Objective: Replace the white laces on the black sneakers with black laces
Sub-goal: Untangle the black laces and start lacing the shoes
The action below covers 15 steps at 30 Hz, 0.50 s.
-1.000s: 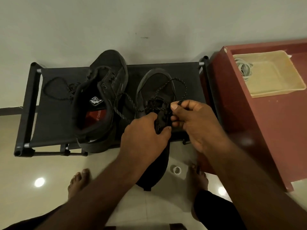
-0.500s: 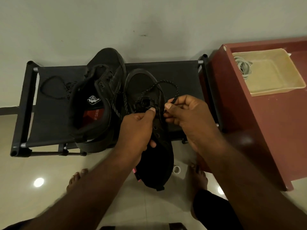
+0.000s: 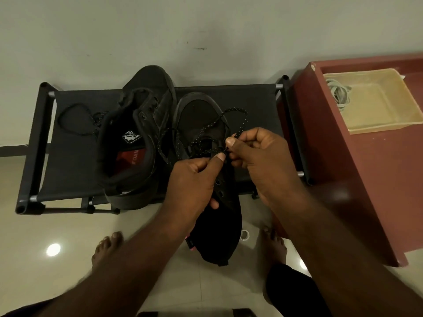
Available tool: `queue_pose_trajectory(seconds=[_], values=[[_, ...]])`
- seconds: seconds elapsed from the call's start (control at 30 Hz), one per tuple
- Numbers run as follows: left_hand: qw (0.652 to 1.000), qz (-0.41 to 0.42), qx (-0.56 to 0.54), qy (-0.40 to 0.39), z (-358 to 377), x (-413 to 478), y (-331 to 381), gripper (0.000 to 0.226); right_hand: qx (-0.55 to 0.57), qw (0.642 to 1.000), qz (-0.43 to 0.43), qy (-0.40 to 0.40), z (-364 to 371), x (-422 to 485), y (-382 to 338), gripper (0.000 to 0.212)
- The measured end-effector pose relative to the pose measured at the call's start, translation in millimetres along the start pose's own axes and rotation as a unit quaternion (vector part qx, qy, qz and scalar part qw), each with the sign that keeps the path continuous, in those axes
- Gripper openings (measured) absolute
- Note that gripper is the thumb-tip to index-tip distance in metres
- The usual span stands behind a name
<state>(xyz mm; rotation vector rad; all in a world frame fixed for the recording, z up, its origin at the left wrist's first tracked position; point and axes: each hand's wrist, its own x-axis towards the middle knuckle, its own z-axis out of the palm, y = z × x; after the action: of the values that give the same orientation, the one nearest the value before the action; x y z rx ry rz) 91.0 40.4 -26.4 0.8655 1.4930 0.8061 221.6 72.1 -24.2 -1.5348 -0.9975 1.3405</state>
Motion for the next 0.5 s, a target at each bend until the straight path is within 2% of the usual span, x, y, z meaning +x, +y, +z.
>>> queue_pose_trajectory(seconds=[0.37, 0.5], values=[[1.0, 0.009, 0.011, -0.006, -1.9, 0.9, -2.1, 0.034, -0.109, 0.993, -0.028, -0.031, -4.8, 4.8, -0.6, 0.005], [0.999, 0.032, 0.027, 0.01, -1.3, 1.3, -4.3, 0.036, -0.156, 0.985, -0.049, -0.051, -2.8, 3.2, -2.2, 0.011]])
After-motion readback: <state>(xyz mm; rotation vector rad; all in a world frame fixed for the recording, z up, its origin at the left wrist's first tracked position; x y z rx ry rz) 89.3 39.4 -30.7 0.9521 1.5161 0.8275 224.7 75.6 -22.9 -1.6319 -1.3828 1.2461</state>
